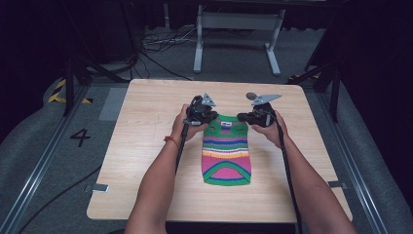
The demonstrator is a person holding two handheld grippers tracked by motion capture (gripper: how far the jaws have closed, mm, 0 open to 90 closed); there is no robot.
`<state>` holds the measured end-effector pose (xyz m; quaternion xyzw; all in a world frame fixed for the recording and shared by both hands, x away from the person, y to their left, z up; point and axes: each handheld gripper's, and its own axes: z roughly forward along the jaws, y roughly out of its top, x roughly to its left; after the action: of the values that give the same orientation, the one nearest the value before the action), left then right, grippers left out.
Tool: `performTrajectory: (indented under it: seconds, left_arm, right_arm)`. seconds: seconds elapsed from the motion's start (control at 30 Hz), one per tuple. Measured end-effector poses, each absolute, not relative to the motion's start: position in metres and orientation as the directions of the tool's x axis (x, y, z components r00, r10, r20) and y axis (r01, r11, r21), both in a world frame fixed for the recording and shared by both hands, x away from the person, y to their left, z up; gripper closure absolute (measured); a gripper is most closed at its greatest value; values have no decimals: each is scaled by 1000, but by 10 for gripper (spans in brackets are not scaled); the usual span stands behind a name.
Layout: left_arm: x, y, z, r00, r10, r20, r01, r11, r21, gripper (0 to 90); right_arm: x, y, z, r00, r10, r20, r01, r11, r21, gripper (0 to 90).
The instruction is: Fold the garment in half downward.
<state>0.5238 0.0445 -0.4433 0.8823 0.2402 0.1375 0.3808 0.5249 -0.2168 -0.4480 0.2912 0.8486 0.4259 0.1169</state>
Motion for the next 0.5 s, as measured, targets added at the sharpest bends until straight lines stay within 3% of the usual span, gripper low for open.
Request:
performTrajectory:
  seconds: [0.3, 0.5]
  left_arm:
    - [488, 43, -431, 884, 447, 137, 203, -632, 748, 852]
    - [470, 49, -429, 897, 421, 138, 177, -626, 760, 853]
  right_arm:
    - [500, -221, -439, -836, 547, 41, 346, 469, 813, 866]
    - [484, -225, -436, -862, 505, 49, 325, 476, 817, 865]
